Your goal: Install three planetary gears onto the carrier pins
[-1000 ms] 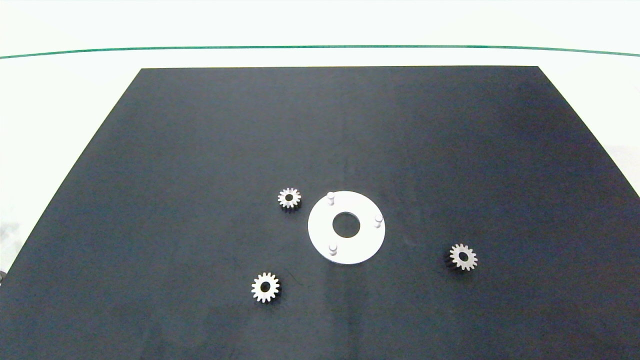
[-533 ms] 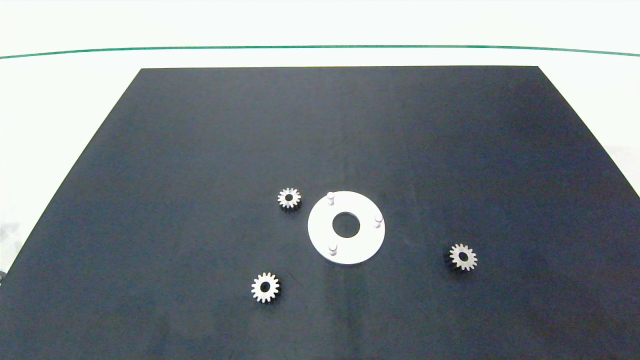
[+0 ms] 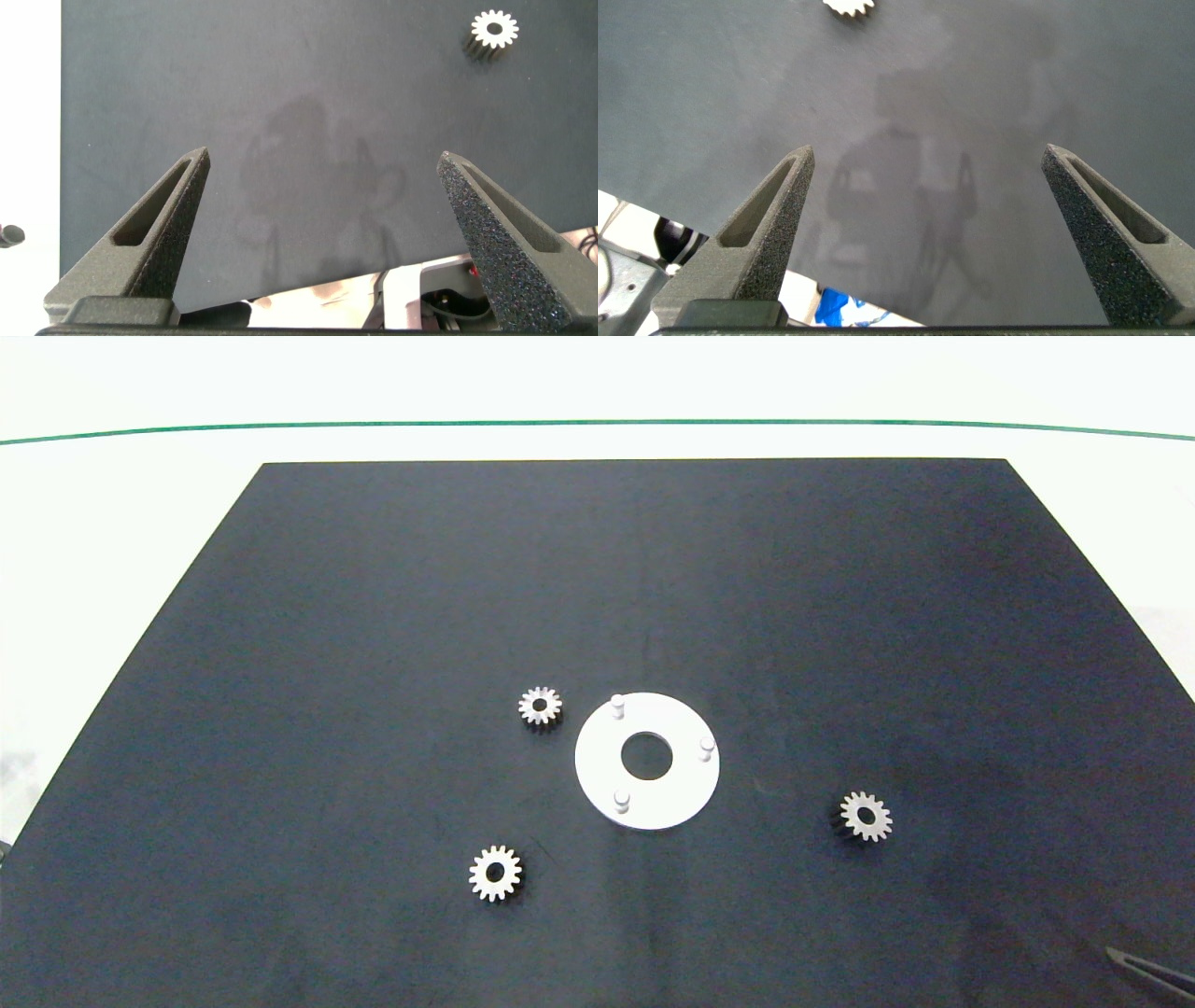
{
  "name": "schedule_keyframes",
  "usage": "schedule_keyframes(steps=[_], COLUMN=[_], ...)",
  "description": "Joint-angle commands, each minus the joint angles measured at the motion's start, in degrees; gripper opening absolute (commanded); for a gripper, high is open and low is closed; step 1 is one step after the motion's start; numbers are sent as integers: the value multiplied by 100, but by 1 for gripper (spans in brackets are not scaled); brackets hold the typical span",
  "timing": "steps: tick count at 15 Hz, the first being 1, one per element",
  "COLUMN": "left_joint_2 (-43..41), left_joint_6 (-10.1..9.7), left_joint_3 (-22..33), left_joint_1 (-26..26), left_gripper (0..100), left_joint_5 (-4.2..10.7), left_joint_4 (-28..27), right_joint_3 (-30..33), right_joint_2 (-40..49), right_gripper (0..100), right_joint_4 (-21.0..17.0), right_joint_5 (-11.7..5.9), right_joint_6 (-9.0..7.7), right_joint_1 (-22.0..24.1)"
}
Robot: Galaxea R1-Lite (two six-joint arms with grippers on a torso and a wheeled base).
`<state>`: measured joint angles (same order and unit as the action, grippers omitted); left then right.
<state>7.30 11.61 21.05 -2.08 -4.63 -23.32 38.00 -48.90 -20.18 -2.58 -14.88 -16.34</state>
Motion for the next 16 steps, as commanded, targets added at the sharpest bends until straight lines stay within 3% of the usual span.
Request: schedule_keyframes(steps=[1,6,12,16], left_joint_2=[-45,-36,-89,-97], left_joint_6=[8,8,8,8], left_joint_3=[-22,-31,-31,-84], left_joint_1=[-2,-2,-2,6], left_gripper=[100,100,100,100], left_joint_5=[-3,6,6,6], left_joint_4=[-15,-6,-6,-6], right_joint_3=[243,234,243,261], right_joint_2=[-1052,-1588,-2291,-2581], right_gripper=[100,100,100,100], right_joint_4=[400,682,1446,1490], right_joint_5=[-14,-32,-49,-32], right_joint_6=[3,12,38,47], right_joint_1=[-449,-801,-792,-915])
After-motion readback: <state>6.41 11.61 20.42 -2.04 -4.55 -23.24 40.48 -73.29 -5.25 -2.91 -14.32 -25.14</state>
